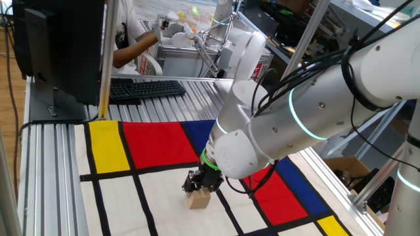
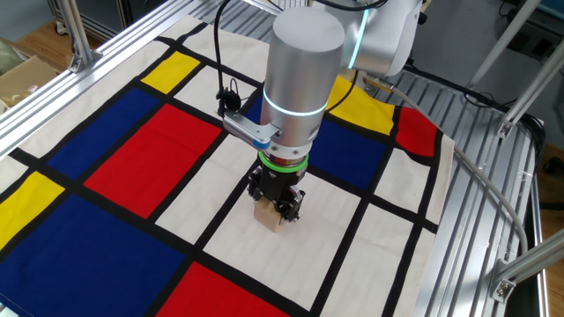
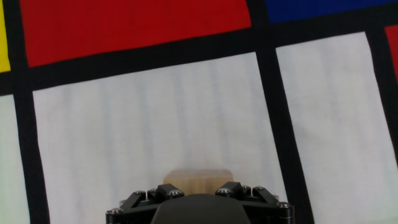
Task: Hold a small block with the gripper and sweep it from left to right on the table
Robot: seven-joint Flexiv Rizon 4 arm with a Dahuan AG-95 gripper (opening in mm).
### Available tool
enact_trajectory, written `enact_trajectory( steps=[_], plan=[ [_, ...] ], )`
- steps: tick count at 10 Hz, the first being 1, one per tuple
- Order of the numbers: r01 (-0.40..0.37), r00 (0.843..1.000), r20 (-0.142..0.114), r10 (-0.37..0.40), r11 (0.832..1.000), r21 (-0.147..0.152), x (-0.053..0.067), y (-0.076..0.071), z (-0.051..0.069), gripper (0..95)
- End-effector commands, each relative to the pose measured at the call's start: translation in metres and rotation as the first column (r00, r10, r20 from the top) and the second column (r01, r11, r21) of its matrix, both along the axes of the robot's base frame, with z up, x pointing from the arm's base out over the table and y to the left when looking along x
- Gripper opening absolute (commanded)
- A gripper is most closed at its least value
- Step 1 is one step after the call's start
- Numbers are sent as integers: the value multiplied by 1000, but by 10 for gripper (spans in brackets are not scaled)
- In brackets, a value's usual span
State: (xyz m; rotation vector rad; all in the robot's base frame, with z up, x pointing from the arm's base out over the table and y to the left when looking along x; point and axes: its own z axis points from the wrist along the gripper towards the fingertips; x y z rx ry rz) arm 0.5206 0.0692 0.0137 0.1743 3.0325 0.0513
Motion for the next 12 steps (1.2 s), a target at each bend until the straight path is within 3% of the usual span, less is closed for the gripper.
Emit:
enact_trajectory(
  steps=[1,12],
  plan=[
    [0,1000,-2,0,1000,0,-1,0,1,0],
    [8,1000,2,-8,1000,8,-2,4,1,0]
  ],
)
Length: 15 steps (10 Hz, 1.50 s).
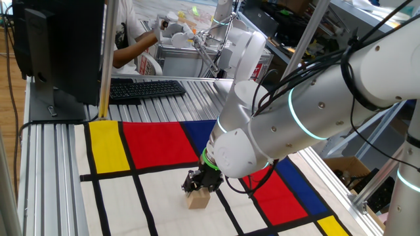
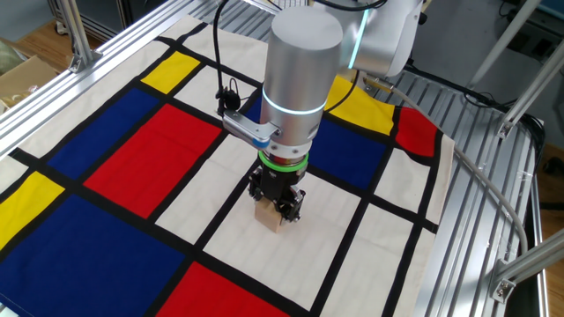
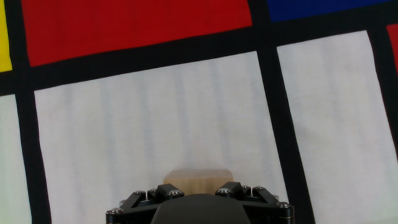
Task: Hold a small block with the gripper and sweep it from left to right on the table
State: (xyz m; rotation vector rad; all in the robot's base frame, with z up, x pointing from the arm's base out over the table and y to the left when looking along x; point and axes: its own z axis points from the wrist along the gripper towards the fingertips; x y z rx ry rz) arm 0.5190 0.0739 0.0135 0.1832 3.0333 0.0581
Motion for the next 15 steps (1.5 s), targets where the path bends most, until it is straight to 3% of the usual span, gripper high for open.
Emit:
enact_trajectory(
  steps=[1,7,15],
  plan=[
    [5,1000,3,-5,1000,5,-1,1,0,0],
    [14,1000,7,-14,1000,-6,-4,8,1,0],
    [23,1000,5,-23,1000,3,-5,12,3,0]
  ],
)
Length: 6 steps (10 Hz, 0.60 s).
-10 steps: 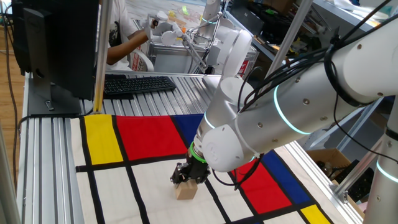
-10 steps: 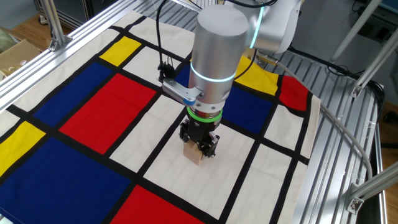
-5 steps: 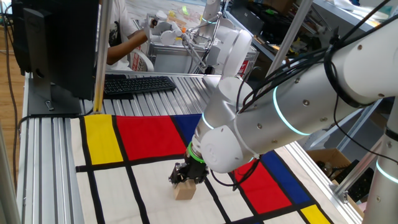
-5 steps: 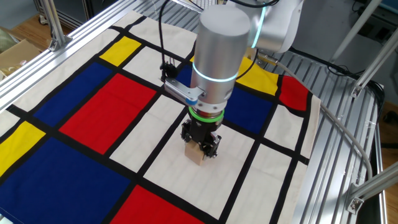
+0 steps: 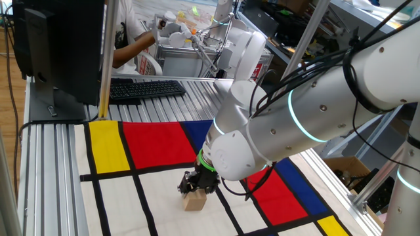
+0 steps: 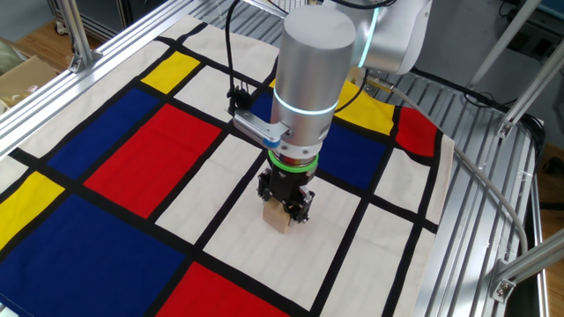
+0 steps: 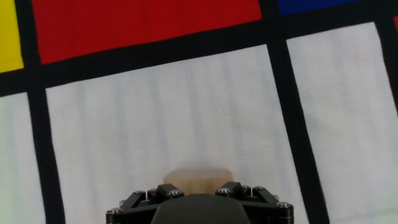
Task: Hold a small block with the gripper and sweep it from left to right on the table
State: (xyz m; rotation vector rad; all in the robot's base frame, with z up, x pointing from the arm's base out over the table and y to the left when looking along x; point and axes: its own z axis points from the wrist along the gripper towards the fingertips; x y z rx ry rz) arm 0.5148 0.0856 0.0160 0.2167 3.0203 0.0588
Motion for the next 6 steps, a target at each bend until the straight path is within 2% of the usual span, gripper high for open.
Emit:
enact_trajectory(
  steps=[1,6],
  plan=[
    [1,1000,-5,-1,1000,4,-1,1,1,0],
    [4,1000,-2,-4,1000,7,-1,2,-2,0]
  ],
)
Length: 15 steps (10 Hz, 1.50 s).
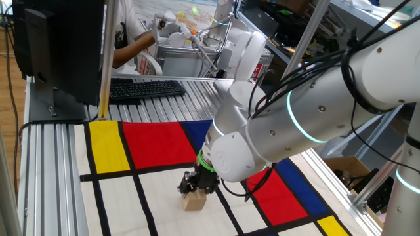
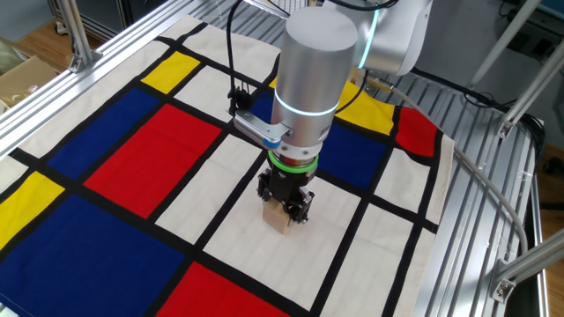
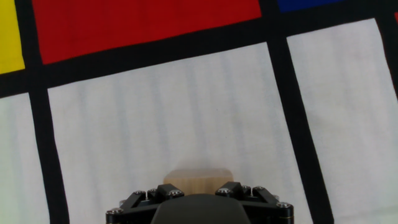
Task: Hold a small block with the gripper and sweep it from left to right on the table
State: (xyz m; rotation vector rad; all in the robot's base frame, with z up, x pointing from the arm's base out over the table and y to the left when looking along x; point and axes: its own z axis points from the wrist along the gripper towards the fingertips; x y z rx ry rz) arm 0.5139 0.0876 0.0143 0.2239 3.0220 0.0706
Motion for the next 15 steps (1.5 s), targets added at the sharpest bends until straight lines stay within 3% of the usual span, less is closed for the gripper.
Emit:
enact_trajectory(
  steps=[1,8,9,11,15],
  plan=[
    [0,1000,-1,0,1000,-5,0,1,0,0],
    [14,1000,2,-14,1000,-5,-4,10,0,0],
    [13,1000,3,-13,1000,-22,-4,11,1,0],
    [18,1000,0,-18,1000,-4,-4,14,3,0],
    [21,1000,0,-21,1000,-3,-4,15,1,0]
  ],
)
